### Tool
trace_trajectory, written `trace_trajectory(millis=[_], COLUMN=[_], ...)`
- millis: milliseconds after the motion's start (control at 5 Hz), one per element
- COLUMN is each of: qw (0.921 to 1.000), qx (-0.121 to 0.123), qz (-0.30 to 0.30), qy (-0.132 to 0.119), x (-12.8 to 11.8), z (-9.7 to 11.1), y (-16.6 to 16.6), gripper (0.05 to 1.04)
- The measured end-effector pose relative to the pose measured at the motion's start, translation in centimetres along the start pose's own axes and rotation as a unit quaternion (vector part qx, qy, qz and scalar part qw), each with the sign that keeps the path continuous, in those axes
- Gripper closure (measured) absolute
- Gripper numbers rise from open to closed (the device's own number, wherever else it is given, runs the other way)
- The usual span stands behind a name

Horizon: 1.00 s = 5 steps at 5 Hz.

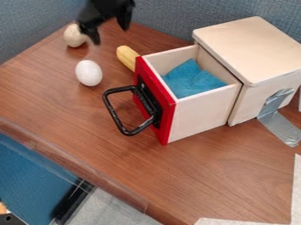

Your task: Put the yellow thing into the drawer

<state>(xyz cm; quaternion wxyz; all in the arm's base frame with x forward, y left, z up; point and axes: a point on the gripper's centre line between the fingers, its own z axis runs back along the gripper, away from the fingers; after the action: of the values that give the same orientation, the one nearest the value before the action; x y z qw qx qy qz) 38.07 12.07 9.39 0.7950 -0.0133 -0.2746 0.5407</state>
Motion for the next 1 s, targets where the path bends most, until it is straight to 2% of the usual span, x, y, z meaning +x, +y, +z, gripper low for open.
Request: trace_trajectory(millis=[200, 600, 800, 1000], qw=[0.9999, 0.9987, 0.9979, 0.9963], qx=[0.012, 0.046, 0.058, 0.075], qz=[-0.002, 0.017, 0.023, 0.04], qy=[-0.006, -0.015, -0.016, -0.016], x=[-0.8, -0.9, -0.9, -1.1], z=[-1.7, -4.9, -5.7, -6.5], y=[-0.9, -1.8, -1.8, -1.3], gripper=[0.083, 0.083, 0.083, 0.133])
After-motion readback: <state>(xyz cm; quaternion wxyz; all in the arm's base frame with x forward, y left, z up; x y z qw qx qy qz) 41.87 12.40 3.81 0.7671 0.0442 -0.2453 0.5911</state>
